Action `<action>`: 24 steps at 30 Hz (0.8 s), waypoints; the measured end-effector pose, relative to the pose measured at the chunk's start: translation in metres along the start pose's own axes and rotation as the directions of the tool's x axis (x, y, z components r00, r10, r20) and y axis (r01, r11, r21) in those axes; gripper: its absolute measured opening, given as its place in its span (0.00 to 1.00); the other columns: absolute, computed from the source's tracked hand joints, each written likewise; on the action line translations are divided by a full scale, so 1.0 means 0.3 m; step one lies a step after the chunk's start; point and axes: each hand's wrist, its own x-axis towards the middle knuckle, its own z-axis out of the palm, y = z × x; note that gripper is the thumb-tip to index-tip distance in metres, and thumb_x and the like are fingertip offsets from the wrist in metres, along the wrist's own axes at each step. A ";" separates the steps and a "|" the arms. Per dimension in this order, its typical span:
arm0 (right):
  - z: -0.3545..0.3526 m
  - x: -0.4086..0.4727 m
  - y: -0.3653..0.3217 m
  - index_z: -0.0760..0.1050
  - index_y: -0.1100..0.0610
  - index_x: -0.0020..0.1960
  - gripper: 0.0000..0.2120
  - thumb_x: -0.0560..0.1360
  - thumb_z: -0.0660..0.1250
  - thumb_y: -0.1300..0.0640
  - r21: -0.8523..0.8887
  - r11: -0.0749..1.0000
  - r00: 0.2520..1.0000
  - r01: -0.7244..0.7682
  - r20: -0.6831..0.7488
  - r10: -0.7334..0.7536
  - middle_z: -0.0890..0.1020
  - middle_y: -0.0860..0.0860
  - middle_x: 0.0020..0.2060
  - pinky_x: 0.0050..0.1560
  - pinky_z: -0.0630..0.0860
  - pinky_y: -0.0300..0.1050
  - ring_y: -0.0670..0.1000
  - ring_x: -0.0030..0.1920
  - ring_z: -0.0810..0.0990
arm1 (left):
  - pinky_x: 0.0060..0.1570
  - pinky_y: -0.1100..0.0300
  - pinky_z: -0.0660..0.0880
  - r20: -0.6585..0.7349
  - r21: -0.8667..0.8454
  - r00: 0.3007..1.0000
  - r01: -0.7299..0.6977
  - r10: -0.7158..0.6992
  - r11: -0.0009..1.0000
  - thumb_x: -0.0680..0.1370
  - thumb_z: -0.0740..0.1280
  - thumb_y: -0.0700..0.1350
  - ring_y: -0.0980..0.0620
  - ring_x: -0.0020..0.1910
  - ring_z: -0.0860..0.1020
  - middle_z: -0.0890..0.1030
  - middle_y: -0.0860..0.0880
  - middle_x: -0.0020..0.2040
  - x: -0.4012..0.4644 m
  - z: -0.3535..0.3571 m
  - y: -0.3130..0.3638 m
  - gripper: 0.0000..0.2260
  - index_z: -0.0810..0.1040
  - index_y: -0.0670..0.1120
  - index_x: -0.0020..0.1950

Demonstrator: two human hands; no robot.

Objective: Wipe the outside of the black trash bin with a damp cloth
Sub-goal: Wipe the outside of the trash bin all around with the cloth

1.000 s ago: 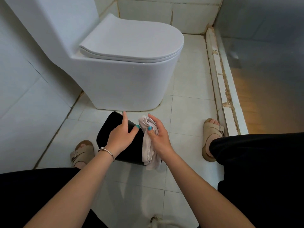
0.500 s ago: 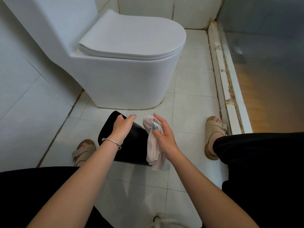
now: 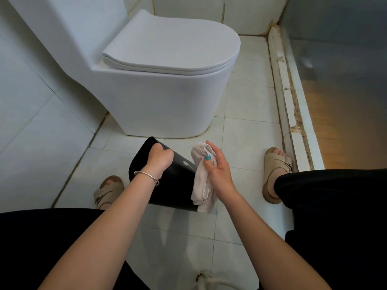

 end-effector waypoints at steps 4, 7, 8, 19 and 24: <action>-0.038 0.020 -0.021 0.69 0.42 0.67 0.19 0.81 0.60 0.60 0.004 1.000 0.998 -0.008 -0.067 0.008 0.73 0.40 0.61 0.61 0.72 0.35 0.43 0.62 0.73 | 0.52 0.54 0.75 0.049 -0.002 0.996 -0.078 0.078 0.997 0.73 0.60 0.33 0.46 0.52 0.77 0.79 0.46 0.54 -0.027 -0.002 -0.040 0.16 0.74 0.43 0.59; -0.067 0.030 -0.034 0.69 0.44 0.68 0.19 0.81 0.59 0.60 0.021 1.000 0.992 0.009 -0.123 -0.006 0.72 0.42 0.64 0.60 0.71 0.32 0.43 0.65 0.71 | 0.57 0.54 0.75 0.034 -0.052 0.990 -0.137 0.139 0.989 0.75 0.60 0.32 0.49 0.54 0.77 0.79 0.49 0.55 -0.039 0.005 -0.060 0.20 0.73 0.47 0.65; -0.077 0.033 -0.037 0.68 0.44 0.68 0.19 0.81 0.59 0.61 0.025 1.000 0.990 0.009 -0.141 -0.005 0.72 0.42 0.65 0.62 0.71 0.34 0.44 0.65 0.71 | 0.58 0.53 0.75 0.025 -0.060 0.988 -0.150 0.152 0.987 0.75 0.61 0.33 0.49 0.54 0.77 0.79 0.49 0.56 -0.039 0.008 -0.067 0.21 0.72 0.47 0.66; -0.105 0.046 -0.034 0.67 0.42 0.68 0.18 0.82 0.59 0.58 0.056 0.998 0.969 -0.034 -0.242 0.047 0.71 0.42 0.64 0.59 0.72 0.37 0.46 0.65 0.72 | 0.59 0.59 0.73 0.037 -0.117 0.979 -0.196 0.201 0.974 0.78 0.62 0.34 0.52 0.59 0.75 0.76 0.50 0.64 -0.065 0.043 -0.152 0.25 0.64 0.48 0.74; -0.102 0.042 -0.030 0.67 0.43 0.68 0.18 0.82 0.59 0.59 0.040 0.999 0.972 -0.032 -0.234 0.040 0.71 0.43 0.65 0.60 0.72 0.37 0.46 0.65 0.71 | 0.63 0.60 0.70 0.057 -0.105 0.979 -0.190 0.197 0.976 0.79 0.62 0.35 0.51 0.65 0.72 0.72 0.49 0.69 -0.069 0.041 -0.179 0.27 0.60 0.48 0.76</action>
